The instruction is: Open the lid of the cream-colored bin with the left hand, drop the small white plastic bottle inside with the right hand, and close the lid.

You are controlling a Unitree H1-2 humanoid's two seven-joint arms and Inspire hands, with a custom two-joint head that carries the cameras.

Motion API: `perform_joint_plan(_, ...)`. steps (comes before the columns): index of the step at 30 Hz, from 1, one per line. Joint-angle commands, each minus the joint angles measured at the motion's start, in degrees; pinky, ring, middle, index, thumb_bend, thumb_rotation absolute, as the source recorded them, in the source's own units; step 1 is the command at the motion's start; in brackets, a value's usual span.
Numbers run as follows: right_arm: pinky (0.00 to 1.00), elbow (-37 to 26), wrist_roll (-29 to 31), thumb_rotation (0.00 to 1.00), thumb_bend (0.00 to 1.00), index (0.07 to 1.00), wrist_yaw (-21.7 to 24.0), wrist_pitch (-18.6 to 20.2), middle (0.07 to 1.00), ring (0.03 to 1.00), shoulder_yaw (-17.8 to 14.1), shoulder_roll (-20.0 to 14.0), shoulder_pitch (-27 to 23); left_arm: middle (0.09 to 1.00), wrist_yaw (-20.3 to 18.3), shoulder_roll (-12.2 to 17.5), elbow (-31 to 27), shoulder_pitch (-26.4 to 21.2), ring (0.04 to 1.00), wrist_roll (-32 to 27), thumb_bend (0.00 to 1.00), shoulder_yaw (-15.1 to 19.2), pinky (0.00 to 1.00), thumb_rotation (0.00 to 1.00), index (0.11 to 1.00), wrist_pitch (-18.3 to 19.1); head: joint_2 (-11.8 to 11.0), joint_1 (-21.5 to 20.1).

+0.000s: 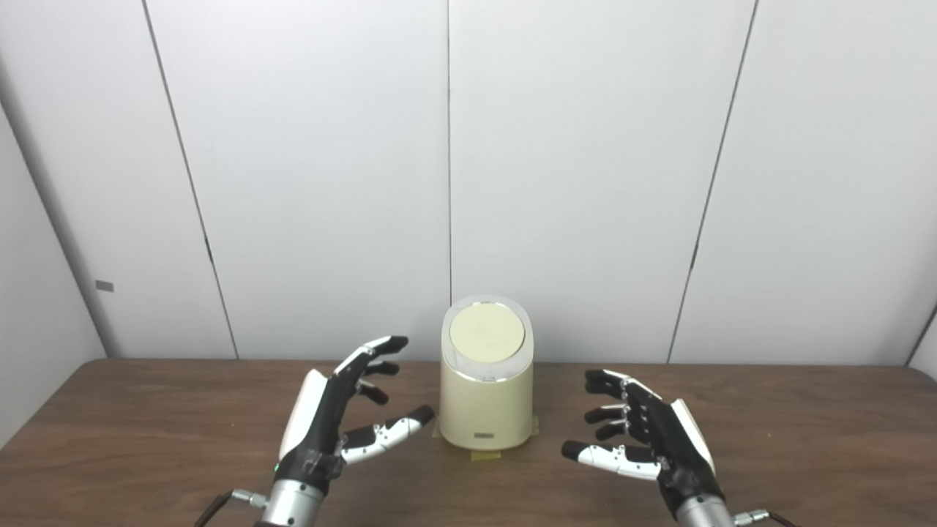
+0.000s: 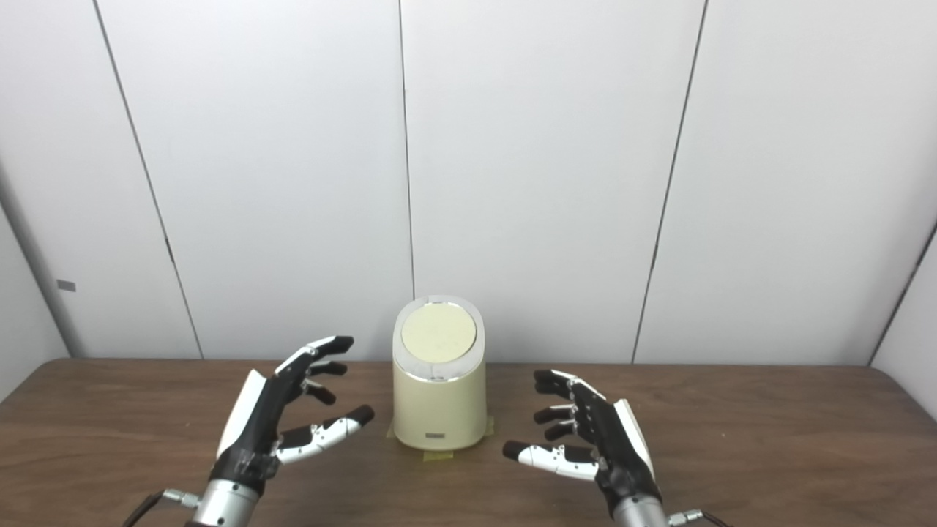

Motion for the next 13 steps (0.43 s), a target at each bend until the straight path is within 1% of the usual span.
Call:
perform_joint_plan(1,0.49,-2.2,0.9,0.23,0.74,0.754,-0.3,-3.0,0.770,0.606,-0.4,-0.1,-1.3,0.772,-0.4,-0.8,-3.2,-0.7,0.695,-3.0,0.66,0.6,0.54,0.20,0.801,0.5,0.0,0.1)
perform_joint_plan(3,0.48,-2.4,1.0,0.25,0.74,0.758,-0.4,-4.3,0.767,0.601,-0.4,-0.1,-0.9,0.754,-0.8,-1.0,-3.6,0.5,0.686,-4.0,0.66,0.6,0.55,0.19,0.801,1.1,0.0,0.1)
perform_joint_plan(5,0.47,-2.6,1.8,0.25,0.74,0.760,-0.3,-5.3,0.763,0.595,-0.6,0.0,-0.4,0.746,-0.7,-1.1,-3.5,1.6,0.683,-4.2,0.65,0.6,0.56,0.21,0.803,1.0,0.0,0.1)
perform_joint_plan(9,0.49,-2.9,3.0,0.25,0.73,0.764,-0.4,-7.2,0.770,0.616,-1.0,0.2,0.6,0.750,-1.4,-1.0,-2.7,2.7,0.695,-5.6,0.65,0.6,0.59,0.24,0.785,-0.1,-0.1,-0.2)
perform_joint_plan(11,0.51,-3.4,3.8,0.25,0.73,0.764,-0.2,-7.5,0.770,0.619,-1.4,0.0,1.0,0.746,-1.8,-0.7,-2.6,2.8,0.683,-5.6,0.62,0.4,0.57,0.24,0.769,-0.9,0.1,-0.2)
perform_joint_plan(13,0.52,-3.6,4.6,0.25,0.73,0.767,0.1,-8.1,0.769,0.623,-1.8,-0.4,1.3,0.739,-2.0,-0.7,-3.0,3.0,0.669,-5.7,0.62,0.3,0.55,0.25,0.758,-0.8,0.1,-0.2)
